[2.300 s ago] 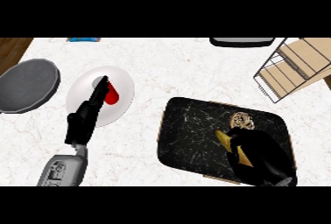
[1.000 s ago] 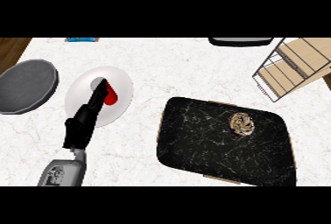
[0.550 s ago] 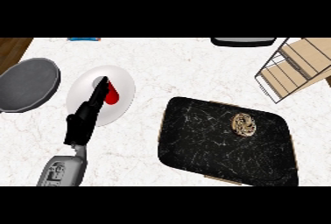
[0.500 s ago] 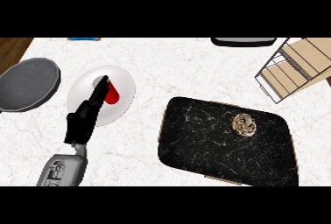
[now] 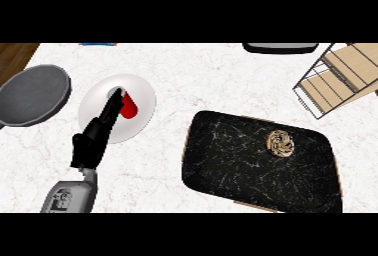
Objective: Pick the pear from the tray and place it in the tiered shelf
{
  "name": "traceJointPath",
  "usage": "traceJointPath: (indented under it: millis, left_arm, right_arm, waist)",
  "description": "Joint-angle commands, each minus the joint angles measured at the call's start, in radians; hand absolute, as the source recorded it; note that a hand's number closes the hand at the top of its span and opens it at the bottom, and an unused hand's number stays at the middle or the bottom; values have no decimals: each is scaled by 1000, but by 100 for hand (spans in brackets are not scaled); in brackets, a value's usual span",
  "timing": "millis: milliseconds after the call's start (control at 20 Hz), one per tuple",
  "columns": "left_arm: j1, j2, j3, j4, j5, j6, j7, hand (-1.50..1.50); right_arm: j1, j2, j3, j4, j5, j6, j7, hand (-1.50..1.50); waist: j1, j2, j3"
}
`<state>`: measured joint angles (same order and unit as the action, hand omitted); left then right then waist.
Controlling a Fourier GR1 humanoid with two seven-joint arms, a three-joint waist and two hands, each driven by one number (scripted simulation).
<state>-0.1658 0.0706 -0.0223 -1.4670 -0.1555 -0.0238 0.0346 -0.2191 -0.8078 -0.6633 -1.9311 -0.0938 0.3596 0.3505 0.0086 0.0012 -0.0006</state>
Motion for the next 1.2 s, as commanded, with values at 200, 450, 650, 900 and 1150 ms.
traceJointPath:
  millis: [200, 450, 650, 900, 1150]
  left_arm:
    - [22, -24, -35, -44, -20, 7, 30, 0]
    - [-11, 28, 38, 11, 36, -46, -12, 0]
    - [-82, -22, 7, 105, -36, 31, -27, 0]
    - [-42, -38, -22, 28, -40, 30, 20, 0]
    - [-42, -31, 0, 79, -29, 24, -44, 0]
  right_arm:
    - [-208, -102, 80, 296, 113, -62, -123, 150]
    - [-289, -91, 187, 349, 207, -136, -161, 150]
    - [-409, -135, 246, 512, 300, -193, -251, 150]
    - [-457, -56, 335, 629, 424, -316, -342, 150]
    - [-491, -4, 391, 736, 497, -405, -555, 150]
  waist:
    - [2, 0, 1]
    - [1, 0, 0]
    - [8, 4, 0]
    - [10, 3, 1]
    - [10, 6, 1]
